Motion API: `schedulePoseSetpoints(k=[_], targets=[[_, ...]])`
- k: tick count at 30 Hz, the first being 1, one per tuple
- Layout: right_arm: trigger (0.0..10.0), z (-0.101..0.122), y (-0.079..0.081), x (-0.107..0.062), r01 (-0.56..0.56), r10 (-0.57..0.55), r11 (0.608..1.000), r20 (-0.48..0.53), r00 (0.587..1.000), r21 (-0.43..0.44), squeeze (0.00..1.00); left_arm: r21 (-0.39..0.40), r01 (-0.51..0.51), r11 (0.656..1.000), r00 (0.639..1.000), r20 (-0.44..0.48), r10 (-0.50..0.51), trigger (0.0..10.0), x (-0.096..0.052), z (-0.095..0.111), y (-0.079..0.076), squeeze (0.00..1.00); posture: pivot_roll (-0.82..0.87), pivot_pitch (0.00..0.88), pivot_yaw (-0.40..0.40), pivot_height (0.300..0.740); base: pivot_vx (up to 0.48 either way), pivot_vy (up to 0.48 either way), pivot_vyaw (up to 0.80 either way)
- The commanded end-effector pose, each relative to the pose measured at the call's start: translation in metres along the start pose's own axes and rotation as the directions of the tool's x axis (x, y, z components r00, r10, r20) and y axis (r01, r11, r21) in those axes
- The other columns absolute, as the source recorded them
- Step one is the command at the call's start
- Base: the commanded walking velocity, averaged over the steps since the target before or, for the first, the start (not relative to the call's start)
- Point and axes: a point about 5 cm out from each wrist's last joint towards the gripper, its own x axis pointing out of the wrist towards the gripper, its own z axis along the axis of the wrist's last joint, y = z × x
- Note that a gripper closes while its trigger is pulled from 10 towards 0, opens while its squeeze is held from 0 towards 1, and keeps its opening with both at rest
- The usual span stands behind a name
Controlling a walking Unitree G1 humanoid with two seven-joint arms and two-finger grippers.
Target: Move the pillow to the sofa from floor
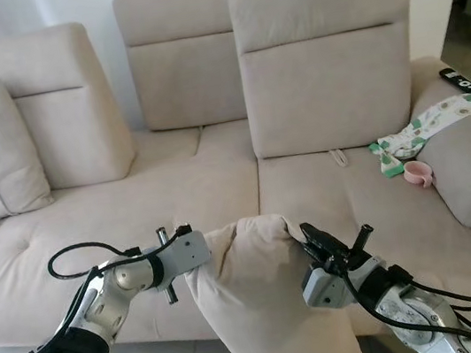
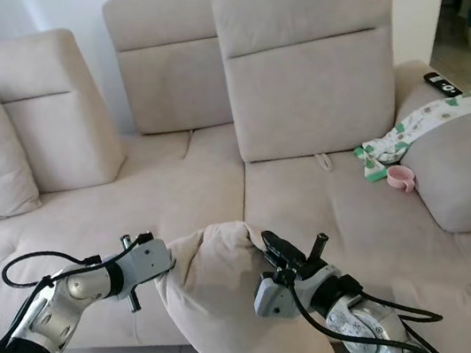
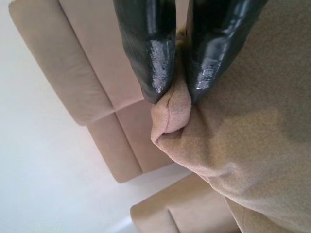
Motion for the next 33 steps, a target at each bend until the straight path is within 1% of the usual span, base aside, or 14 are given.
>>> schedulePoseSetpoints(k=[1, 3, 4, 7, 12, 14, 15, 16, 21, 24, 25, 27, 33], targets=[[10.0, 0.016, -0.008, 0.006, 0.044, -0.044, 0.999, 0.078, 0.996, 0.003, 0.0, 0.035, -0.069, 0.997, 0.996, 0.053, 0.067, 10.0, -0.001, 0.012, 0.013, 0.0, -0.07, 0.0, 0.087, 0.705, 0.0, 0.0, 0.0], [10.0, 0.016, -0.009, 0.007, 0.047, -0.047, 0.999, 0.08, 0.996, 0.001, 0.0, 0.03, -0.081, 0.996, 0.995, 0.062, 0.079, 10.0, 0.0, 0.014, 0.014, 0.0, -0.07, 0.0, 0.088, 0.71, 0.0, 0.0, 0.0], [10.0, 0.017, -0.011, 0.008, 0.056, -0.056, 0.998, 0.081, 0.995, 0.0, 0.0, 0.015, -0.103, 0.995, 0.991, 0.083, 0.102, 10.0, 0.002, 0.018, 0.016, 0.0, -0.07, 0.0, 0.088, 0.72, 0.0, 0.0, 0.0], [10.0, 0.016, -0.013, 0.008, 0.064, -0.064, 0.998, 0.08, 0.995, 0.0, 0.0, -0.01, -0.122, 0.992, 0.986, 0.109, 0.122, 10.0, 0.005, 0.023, 0.018, 0.0, -0.08, 0.0, 0.087, 0.735, 0.0, 0.0, 0.0], [10.0, 0.017, -0.014, 0.008, 0.067, -0.067, 0.998, 0.079, 0.995, 0.003, 0.0, -0.021, -0.125, 0.992, 0.983, 0.131, 0.127, 10.0, 0.007, 0.027, 0.018, 0.0, -0.08, 0.0, 0.088, 0.74, 0.0, 0.0, 0.0], [10.0, 0.017, -0.013, 0.008, 0.07, -0.071, 0.997, 0.076, 0.995, 0.007, 0.0, -0.016, -0.11, 0.994, 0.979, 0.173, 0.111, 10.0, 0.008, 0.034, 0.016, 0.0, -0.09, 0.0, 0.087, 0.74, 0.0, 0.0, 0.0], [10.0, 0.017, -0.013, 0.008, 0.07, -0.071, 0.997, 0.076, 0.995, 0.007, 0.0, -0.016, -0.11, 0.994, 0.979, 0.173, 0.111, 10.0, 0.008, 0.034, 0.016, 0.0, -0.09, 0.0, 0.087, 0.74, 0.0, 0.0, 0.0], [10.0, 0.016, -0.013, 0.007, 0.073, -0.074, 0.997, 0.067, 0.995, 0.012, 0.0, 0.014, -0.088, 0.996, 0.974, 0.211, 0.083, 10.0, 0.008, 0.039, 0.013, 0.0, -0.09, 0.0, 0.087, 0.74, 0.0, 0.0, 0.0], [10.0, 0.014, -0.011, 0.006, 0.069, -0.07, 0.997, 0.048, 0.996, 0.031, 0.0, 0.053, -0.095, 0.994, 0.97, 0.228, 0.081, 10.0, 0.008, 0.042, 0.015, 0.0, -0.1, 0.0, 0.086, 0.74, 0.0, 0.0, 0.0], [10.0, 0.015, -0.01, 0.006, 0.069, -0.07, 0.997, 0.05, 0.996, 0.034, 0.0, 0.055, -0.101, 0.993, 0.969, 0.23, 0.086, 10.0, 0.008, 0.043, 0.016, 0.0, -0.1, 0.0, 0.086, 0.74, 0.0, 0.0, 0.0], [10.0, 0.015, -0.011, 0.005, 0.071, -0.073, 0.997, 0.052, 0.996, 0.042, 0.0, 0.054, -0.109, 0.993, 0.965, 0.246, 0.092, 10.0, 0.008, 0.046, 0.019, 0.0, -0.1, 0.0, 0.082, 0.74, 0.0, 0.0, 0.0], [10.0, 0.015, -0.011, 0.005, 0.073, -0.075, 0.996, 0.052, 0.996, 0.044, 0.0, 0.053, -0.109, 0.993, 0.962, 0.255, 0.092, 10.0, 0.008, 0.048, 0.02, 0.0, -0.1, 0.0, 0.083, 0.74, 0.0, 0.0, 0.0], [10.0, 0.018, -0.013, 0.007, 0.108, -0.111, 0.992, 0.046, 0.993, 0.06, 0.0, 0.063, -0.087, 0.994, 0.955, 0.29, 0.066, 10.0, 0.011, 0.054, 0.015, 0.0, -0.1, 0.0, 0.099, 0.74, 0.0, 0.0, 0.0]])
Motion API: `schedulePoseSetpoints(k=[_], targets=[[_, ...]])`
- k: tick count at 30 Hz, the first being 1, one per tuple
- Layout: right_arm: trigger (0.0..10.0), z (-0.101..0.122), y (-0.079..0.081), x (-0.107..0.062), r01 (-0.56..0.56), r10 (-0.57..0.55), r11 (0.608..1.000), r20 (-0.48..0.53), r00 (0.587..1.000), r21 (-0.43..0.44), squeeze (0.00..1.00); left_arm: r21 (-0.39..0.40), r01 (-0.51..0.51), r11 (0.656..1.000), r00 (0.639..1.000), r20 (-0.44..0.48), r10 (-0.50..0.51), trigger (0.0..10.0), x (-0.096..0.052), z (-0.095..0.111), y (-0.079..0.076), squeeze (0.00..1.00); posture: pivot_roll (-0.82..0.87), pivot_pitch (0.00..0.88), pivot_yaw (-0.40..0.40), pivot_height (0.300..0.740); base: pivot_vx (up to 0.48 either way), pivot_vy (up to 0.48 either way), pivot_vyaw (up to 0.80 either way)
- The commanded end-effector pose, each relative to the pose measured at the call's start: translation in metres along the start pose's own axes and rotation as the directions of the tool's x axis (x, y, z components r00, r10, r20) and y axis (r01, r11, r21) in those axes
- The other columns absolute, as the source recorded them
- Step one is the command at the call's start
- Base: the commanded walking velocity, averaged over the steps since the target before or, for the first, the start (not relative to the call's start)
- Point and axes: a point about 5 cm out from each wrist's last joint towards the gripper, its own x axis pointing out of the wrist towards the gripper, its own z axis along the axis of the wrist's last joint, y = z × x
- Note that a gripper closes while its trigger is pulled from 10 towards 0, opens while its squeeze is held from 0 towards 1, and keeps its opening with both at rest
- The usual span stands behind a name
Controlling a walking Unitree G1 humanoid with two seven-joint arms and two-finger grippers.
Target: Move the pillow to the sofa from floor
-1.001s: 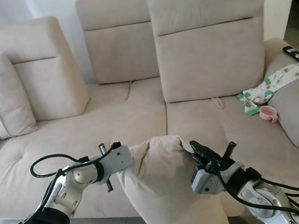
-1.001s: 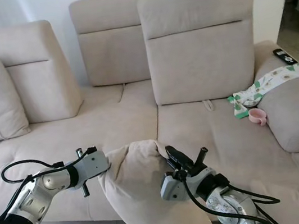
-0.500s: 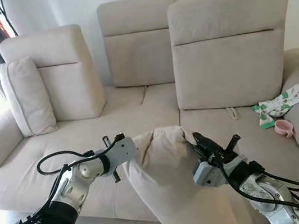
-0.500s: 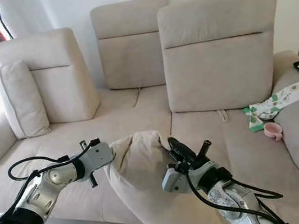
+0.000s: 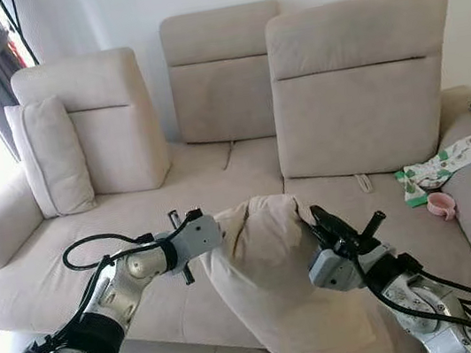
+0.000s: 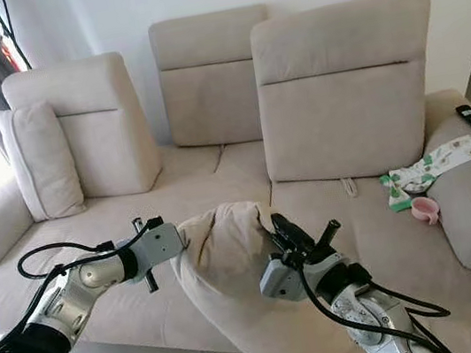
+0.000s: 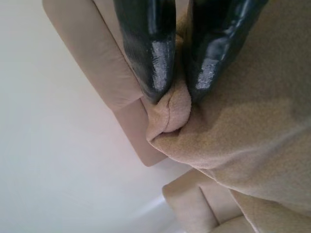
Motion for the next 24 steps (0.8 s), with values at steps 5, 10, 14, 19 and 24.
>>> schedulePoseSetpoints(k=[5, 10, 14, 19, 24], targets=[[10.0, 0.0223, 0.0037, 0.0034, 0.022, -0.025, 0.999, 0.089, 0.996, 0.04, 0.0, 0.053, -0.013, 0.998, 0.989, 0.149, 0.005, 10.0, 0.0046, 0.0292, 0.0078, 0.0, -0.1, 0.0, 0.105, 0.74, 0.0, 0.0, 0.0], [10.0, 0.0232, 0.0025, 0.004, 0.036, -0.04, 0.998, 0.09, 0.995, 0.047, 0.0, 0.052, -0.01, 0.999, 0.987, 0.159, 0.002, 10.0, 0.0058, 0.0306, 0.0071, 0.0, -0.09, 0.0, 0.109, 0.74, 0.0, 0.0, 0.0], [10.0, 0.0231, 0.0012, 0.0046, 0.048, -0.052, 0.998, 0.086, 0.995, 0.048, 0.0, 0.053, -0.007, 0.999, 0.986, 0.165, -0.001, 10.0, 0.006, 0.0311, 0.0067, 0.0, -0.1, 0.0, 0.113, 0.74, 0.0, 0.0, 0.0], [10.0, 0.0226, 0.0056, 0.0025, 0.037, -0.042, 0.998, 0.086, 0.995, 0.058, 0.0, 0.053, -0.004, 0.999, 0.985, 0.172, -0.005, 10.0, 0.007, 0.0327, 0.0053, 0.0, -0.1, 0.0, 0.116, 0.74, 0.0, 0.0, 0.0], [10.0, 0.0227, 0.007, 0.0018, 0.035, -0.041, 0.997, 0.084, 0.996, 0.064, 0.0, 0.05, -0.002, 0.999, 0.984, 0.178, -0.007, 10.0, 0.0077, 0.0333, 0.0041, 0.0, -0.1, 0.0, 0.12, 0.74, 0.0, 0.0, 0.0]])
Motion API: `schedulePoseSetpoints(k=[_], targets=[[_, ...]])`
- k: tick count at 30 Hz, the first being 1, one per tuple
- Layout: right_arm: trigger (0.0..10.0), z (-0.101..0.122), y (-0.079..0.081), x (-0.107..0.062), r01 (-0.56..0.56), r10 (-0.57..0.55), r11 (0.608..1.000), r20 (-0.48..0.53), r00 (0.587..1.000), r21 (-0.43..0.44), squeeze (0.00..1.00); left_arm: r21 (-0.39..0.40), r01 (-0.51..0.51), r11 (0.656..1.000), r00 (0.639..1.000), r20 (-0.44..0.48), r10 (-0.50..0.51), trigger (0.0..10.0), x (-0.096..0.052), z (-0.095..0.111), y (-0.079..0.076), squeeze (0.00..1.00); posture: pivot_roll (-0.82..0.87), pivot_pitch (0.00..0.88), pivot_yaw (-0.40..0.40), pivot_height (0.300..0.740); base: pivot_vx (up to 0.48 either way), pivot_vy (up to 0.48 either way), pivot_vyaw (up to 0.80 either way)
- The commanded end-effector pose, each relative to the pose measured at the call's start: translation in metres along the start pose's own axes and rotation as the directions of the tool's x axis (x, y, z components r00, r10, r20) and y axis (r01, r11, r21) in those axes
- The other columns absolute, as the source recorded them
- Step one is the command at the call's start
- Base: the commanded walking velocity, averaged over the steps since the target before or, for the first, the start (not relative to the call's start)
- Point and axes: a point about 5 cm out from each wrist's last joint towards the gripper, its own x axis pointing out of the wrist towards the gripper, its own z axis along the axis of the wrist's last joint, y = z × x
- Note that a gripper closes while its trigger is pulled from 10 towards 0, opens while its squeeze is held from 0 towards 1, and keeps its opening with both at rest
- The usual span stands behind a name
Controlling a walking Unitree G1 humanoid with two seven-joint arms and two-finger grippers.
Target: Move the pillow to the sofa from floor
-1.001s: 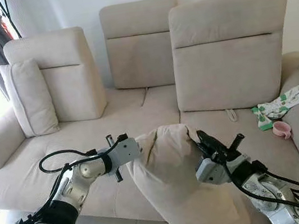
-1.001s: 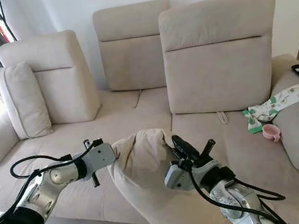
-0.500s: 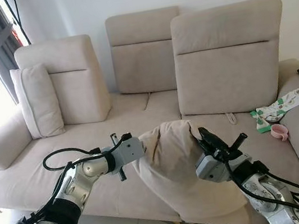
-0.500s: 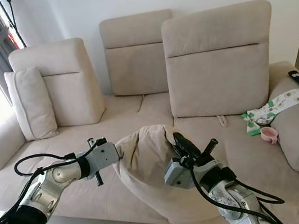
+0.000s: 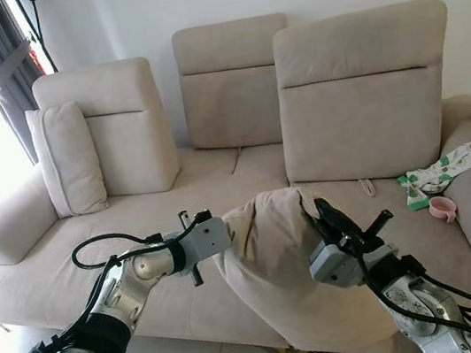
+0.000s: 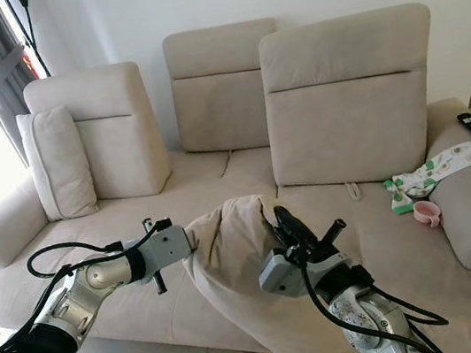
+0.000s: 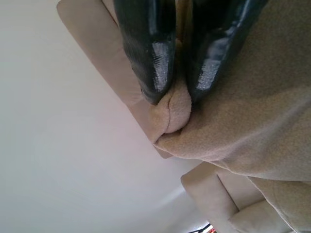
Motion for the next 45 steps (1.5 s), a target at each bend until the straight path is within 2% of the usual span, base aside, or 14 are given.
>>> schedulePoseSetpoints(k=[1, 23, 27, 31, 45], targets=[[10.0, 0.018, 0.009, 0.004, -0.033, 0.03, 0.999, 0.086, 0.996, 0.028, 0.0, 0.045, -0.032, 0.998, 0.991, 0.129, 0.026, 10.0, 0.004, 0.026, 0.011, 0.0, -0.1, 0.0, 0.12, 0.74, 0.0, 0.0, 0.0], [10.0, 0.017, 0.005, 0.005, 0.01, -0.014, 0.999, 0.081, 0.997, 0.04, 0.0, 0.029, -0.017, 0.999, 0.978, 0.21, 0.011, 10.0, 0.01, 0.04, 0.002, 0.0, -0.09, 0.0, 0.122, 0.74, 0.0, 0.0, 0.0], [10.0, 0.016, 0.004, 0.006, 0.022, -0.025, 0.999, 0.077, 0.997, 0.038, 0.0, 0.033, -0.04, 0.999, 0.972, 0.233, 0.031, 10.0, 0.01, 0.045, 0.006, 0.0, -0.1, 0.0, 0.122, 0.74, 0.0, 0.0, 0.0], [10.0, 0.016, 0.002, 0.006, 0.037, -0.039, 0.999, 0.071, 0.997, 0.038, 0.0, 0.024, -0.112, 0.993, 0.956, 0.275, 0.101, 10.0, 0.008, 0.054, 0.019, 0.0, -0.1, 0.0, 0.126, 0.74, 0.0, 0.0, 0.0], [10.0, 0.016, -0.007, 0.007, 0.091, -0.093, 0.995, 0.069, 0.993, 0.026, 0.0, -0.002, -0.186, 0.983, 0.931, 0.318, 0.177, 10.0, 0.005, 0.063, 0.031, 0.0, -0.1, 0.0, 0.122, 0.74, 0.0, 0.0, 0.0]])
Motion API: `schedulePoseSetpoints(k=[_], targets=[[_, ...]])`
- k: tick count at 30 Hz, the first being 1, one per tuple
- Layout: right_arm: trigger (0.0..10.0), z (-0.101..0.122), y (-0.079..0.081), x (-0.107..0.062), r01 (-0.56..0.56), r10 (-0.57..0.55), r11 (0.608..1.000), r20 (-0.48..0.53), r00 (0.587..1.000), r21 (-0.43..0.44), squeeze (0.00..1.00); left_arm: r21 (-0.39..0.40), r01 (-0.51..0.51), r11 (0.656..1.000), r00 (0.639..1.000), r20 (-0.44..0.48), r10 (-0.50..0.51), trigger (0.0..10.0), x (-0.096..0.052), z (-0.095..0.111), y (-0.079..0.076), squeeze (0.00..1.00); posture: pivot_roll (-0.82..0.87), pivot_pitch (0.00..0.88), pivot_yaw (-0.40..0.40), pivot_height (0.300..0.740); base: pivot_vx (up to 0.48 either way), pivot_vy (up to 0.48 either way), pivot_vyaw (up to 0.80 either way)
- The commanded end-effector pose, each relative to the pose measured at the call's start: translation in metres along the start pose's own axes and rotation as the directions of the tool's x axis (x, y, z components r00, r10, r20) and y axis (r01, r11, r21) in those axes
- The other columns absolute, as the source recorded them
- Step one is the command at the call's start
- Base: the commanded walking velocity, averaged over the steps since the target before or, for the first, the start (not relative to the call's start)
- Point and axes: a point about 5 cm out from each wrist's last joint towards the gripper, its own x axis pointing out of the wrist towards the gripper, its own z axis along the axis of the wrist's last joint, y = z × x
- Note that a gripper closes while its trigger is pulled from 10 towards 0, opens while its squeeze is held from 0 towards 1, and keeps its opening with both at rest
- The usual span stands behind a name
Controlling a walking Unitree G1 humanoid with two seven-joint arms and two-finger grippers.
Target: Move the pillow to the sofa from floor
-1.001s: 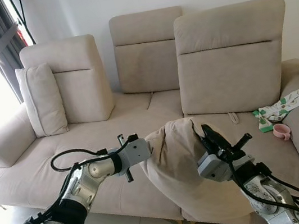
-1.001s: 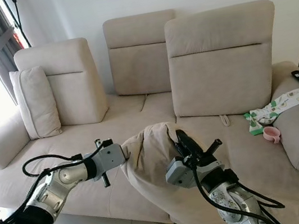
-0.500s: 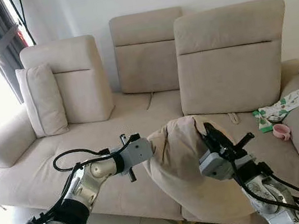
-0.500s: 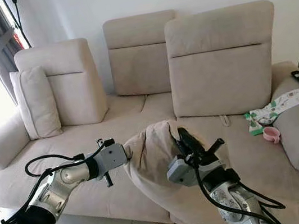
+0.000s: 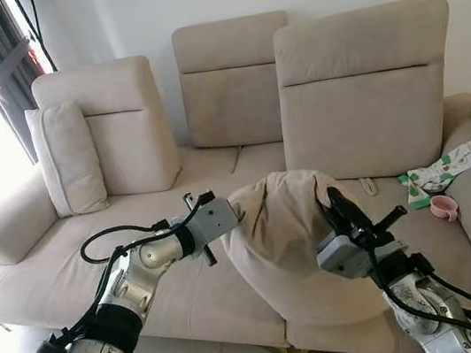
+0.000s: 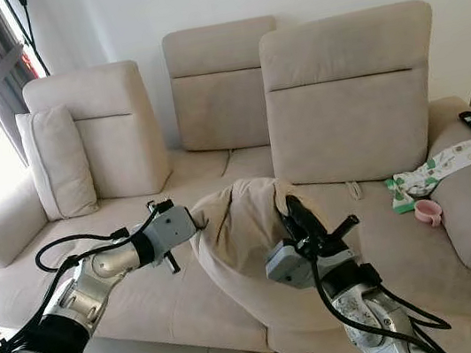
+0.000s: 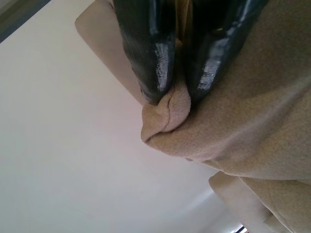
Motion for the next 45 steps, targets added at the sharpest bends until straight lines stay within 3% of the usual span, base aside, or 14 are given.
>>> schedulePoseSetpoints(k=[1, 21, 45], targets=[[10.0, 0.019, 0.005, 0.006, -0.022, 0.021, 1.0, 0.083, 0.996, 0.012, 0.0, 0.066, -0.049, 0.997, 0.981, 0.189, 0.035, 10.0, 0.006, 0.039, 0.013, 0.0, -0.1, 0.0, 0.122, 0.74, 0.0, 0.0, 0.0], [10.0, 0.017, 0.003, 0.004, -0.02, 0.02, 1.0, 0.077, 0.997, 0.003, 0.0, 0.059, -0.032, 0.998, 0.97, 0.243, 0.017, 10.0, 0.009, 0.047, 0.007, 0.0, -0.12, 0.0, 0.12, 0.74, 0.0, 0.0, 0.0], [10.0, 0.017, 0.005, 0.002, -0.018, 0.018, 1.0, 0.061, 0.998, 0.006, 0.0, 0.065, -0.019, 0.998, 0.963, 0.271, 0.001, 10.0, 0.012, 0.053, 0.006, 0.0, -0.12, 0.0, 0.136, 0.74, 0.257, 0.0, 0.0]])
